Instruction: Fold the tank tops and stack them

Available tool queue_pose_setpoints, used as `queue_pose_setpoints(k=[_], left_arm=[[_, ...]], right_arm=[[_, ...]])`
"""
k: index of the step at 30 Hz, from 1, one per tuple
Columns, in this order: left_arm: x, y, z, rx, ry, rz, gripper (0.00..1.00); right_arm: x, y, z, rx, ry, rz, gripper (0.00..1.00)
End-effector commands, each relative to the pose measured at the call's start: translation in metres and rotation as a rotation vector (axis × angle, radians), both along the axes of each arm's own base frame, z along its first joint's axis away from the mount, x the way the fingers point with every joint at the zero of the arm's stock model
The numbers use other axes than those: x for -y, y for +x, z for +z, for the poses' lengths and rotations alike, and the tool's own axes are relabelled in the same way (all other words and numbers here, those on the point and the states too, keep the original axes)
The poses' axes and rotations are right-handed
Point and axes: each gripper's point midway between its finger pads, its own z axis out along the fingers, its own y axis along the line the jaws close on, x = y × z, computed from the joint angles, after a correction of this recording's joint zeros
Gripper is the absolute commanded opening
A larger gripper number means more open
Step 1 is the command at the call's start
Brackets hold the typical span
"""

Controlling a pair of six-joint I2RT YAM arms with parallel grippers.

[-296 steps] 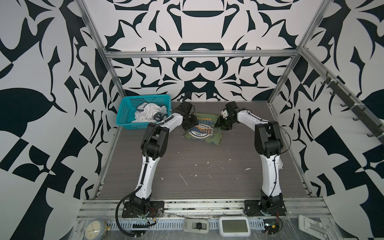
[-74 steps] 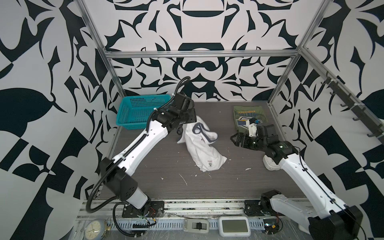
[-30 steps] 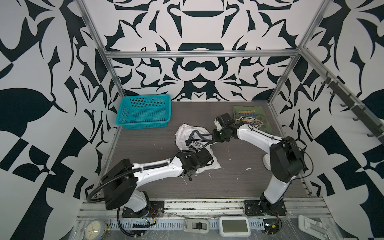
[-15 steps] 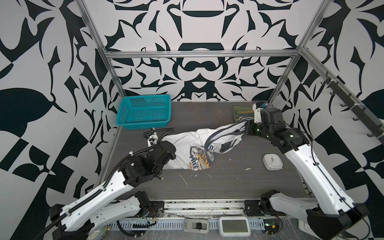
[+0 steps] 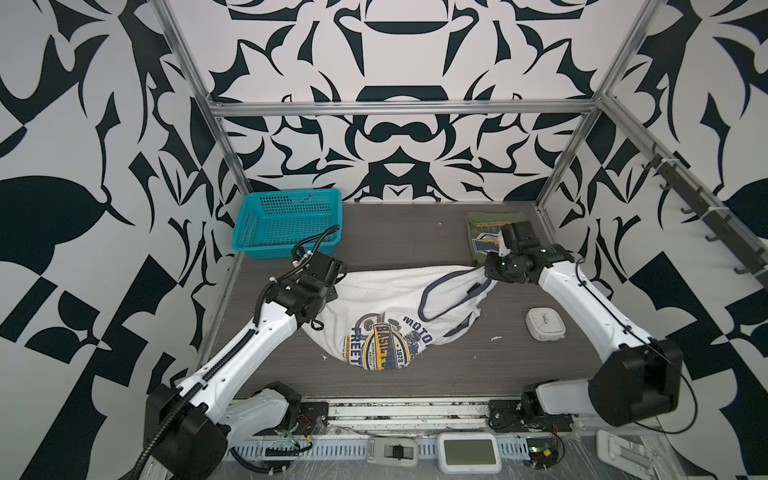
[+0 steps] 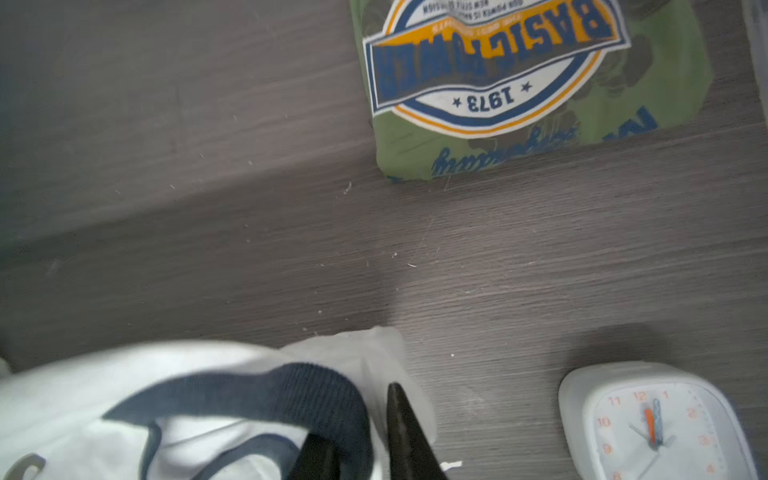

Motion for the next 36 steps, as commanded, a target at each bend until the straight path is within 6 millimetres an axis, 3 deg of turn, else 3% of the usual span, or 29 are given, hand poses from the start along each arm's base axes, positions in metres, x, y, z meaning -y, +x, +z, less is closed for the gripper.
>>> queue_pose_setpoints(k=[1, 4, 11, 16, 22, 27, 36], left_arm=[[0.011, -0.005, -0.013, -0.044, -0.047, -0.059, 0.0], [0.007, -0.009, -0.022, -0.069, -0.027, -0.047, 0.0], [0.005, -0.012, -0.037, -0.084, -0.037, -0.032, 0.0], [0.009, -0.012, -0.037, -0.068, -0.078, -0.036, 0.0], [0.006, -0.015, -0.031, -0.05, -0.078, -0.026, 0.0], [0.002, -0.018, -0.033, -0.045, -0.073, -0.016, 0.0], [0.0, -0.018, -0.038, -0.055, -0.052, -0.012, 0.0]], right_arm=[[-0.005, 0.006, 0.008, 0.048, 0.033, -0.003, 0.48], [-0.001, -0.001, -0.004, 0.008, 0.015, -0.012, 0.58], [-0.005, -0.018, -0.028, -0.041, 0.026, -0.019, 0.61], [-0.027, 0.0, -0.024, -0.045, -0.073, 0.026, 0.6], [-0.028, 0.025, -0.04, -0.135, -0.288, 0.033, 0.59], [-0.035, 0.036, -0.051, -0.199, -0.398, 0.066, 0.6], [-0.029, 0.03, -0.062, -0.269, -0.534, 0.1, 0.43]])
